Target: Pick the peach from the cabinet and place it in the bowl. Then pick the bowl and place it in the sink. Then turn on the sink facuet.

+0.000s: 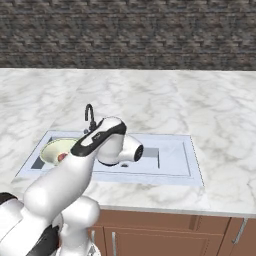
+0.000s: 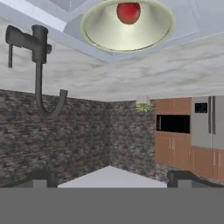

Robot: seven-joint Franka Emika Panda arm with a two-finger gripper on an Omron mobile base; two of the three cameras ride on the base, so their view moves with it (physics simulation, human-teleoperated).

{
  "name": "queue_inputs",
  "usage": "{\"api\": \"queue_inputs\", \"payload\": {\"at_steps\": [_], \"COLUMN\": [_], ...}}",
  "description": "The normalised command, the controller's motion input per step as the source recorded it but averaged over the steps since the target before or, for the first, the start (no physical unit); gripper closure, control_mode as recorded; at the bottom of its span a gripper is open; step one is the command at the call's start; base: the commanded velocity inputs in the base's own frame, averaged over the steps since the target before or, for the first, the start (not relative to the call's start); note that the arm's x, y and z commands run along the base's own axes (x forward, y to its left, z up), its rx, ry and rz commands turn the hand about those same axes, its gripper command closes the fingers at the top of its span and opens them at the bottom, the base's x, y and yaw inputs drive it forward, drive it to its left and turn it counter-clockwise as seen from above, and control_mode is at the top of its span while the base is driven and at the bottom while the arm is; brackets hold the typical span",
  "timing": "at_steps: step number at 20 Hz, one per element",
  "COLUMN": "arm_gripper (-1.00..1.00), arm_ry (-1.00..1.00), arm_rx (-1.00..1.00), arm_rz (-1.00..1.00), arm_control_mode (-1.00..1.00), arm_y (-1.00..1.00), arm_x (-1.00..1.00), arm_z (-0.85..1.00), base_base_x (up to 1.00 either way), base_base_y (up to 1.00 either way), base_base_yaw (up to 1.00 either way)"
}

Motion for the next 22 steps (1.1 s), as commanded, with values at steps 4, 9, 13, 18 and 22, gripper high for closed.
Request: {"api": "queue_inputs", "payload": {"at_steps": [4, 9, 13, 18, 22], "arm_gripper": [-1.00, -1.00, -1.00, -1.00, -1.00], "arm_ry": [0.00, 0.00, 0.02, 0.03, 0.00], "arm_rx": [0.00, 0.00, 0.00, 0.00, 0.00], "arm_rz": [0.00, 0.00, -0.03, -0.04, -0.01], "arm_control_mode": [-1.00, -1.00, -1.00, -1.00, -1.00], "arm_y": [0.33, 0.00, 0.10, 0.11, 0.12], "arm_x": [0.44, 0.37, 0.58, 0.54, 0.23], "arm_z": [-0.20, -0.28, -0.24, -0.19, -0.18], "base_base_x": [0.00, 0.00, 0.00, 0.00, 0.00], "base_base_y": [0.00, 0.00, 0.00, 0.00, 0.00], "base_base_yaw": [0.00, 0.00, 0.00, 0.00, 0.00]}}
